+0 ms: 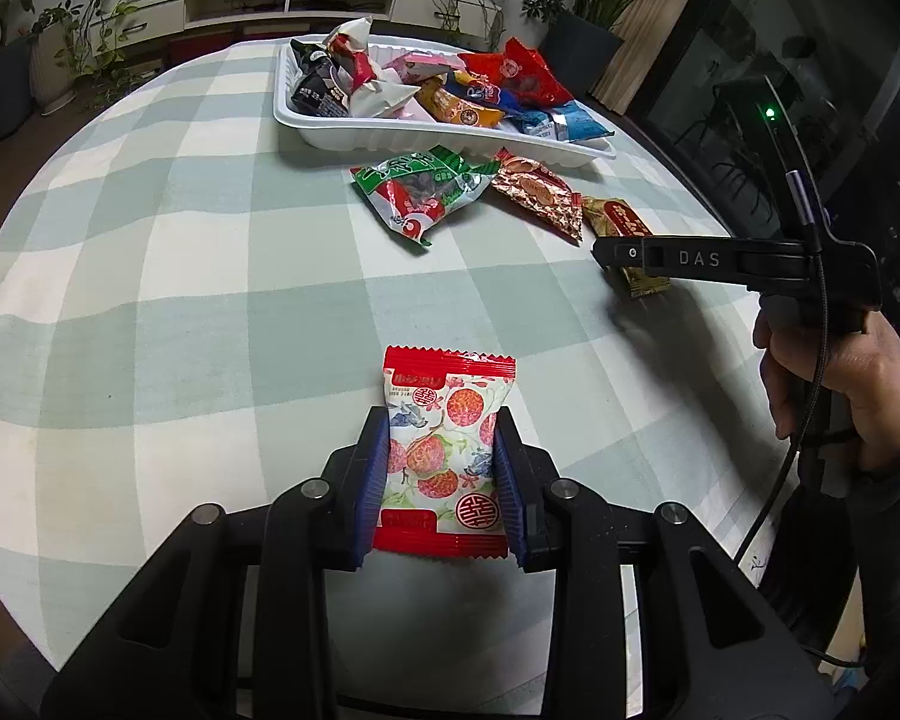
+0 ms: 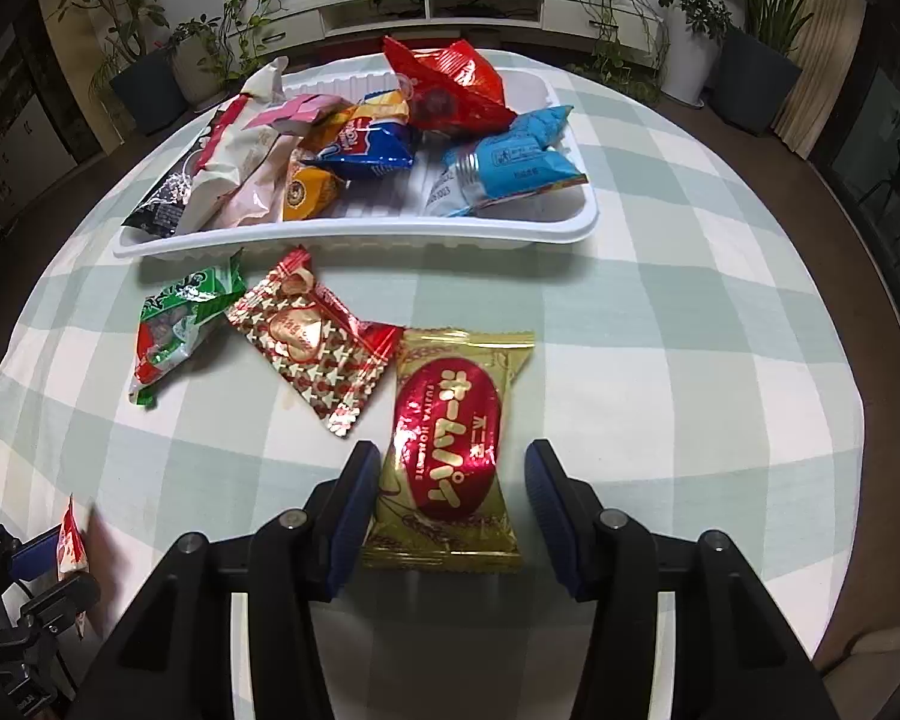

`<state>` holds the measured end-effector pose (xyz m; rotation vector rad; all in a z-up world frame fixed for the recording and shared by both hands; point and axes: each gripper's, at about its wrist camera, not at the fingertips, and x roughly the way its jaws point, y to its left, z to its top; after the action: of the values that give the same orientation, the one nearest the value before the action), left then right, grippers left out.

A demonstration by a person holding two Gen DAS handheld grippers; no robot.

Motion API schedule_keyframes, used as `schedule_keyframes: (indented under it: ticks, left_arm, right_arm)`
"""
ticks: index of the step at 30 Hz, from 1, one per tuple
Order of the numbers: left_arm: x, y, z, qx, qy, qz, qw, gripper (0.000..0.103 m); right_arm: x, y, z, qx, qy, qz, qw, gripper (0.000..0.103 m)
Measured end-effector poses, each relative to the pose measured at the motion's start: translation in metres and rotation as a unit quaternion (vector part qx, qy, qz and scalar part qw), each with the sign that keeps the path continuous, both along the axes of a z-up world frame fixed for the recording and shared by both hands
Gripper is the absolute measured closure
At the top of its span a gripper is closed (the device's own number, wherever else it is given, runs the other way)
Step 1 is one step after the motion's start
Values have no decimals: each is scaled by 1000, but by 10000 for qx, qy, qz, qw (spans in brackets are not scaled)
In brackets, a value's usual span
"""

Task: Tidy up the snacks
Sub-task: 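Grasp the red-white candy packet with the left tool while the right tool grasps the gold packet, then carry both packets into the tray and open both tools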

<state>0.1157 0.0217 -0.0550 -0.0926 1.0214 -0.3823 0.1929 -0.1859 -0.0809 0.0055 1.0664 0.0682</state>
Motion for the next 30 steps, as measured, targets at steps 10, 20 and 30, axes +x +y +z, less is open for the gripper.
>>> schedule_keyframes:
  ticks: [10, 20, 30]
  left_arm:
    - [1, 0, -1, 88, -2, 60, 9999, 73]
    - [-1, 1, 0, 60, -53, 97, 9999, 72]
    - [20, 19, 31, -256, -249, 269, 9990, 72]
  right_arm:
    - [7, 8, 2, -143, -71, 187, 9997, 56]
    - [-21, -19, 7, 592, -115, 13, 9982, 69]
    - [-32, -61, 36, 1238, -590, -464, 9895, 69]
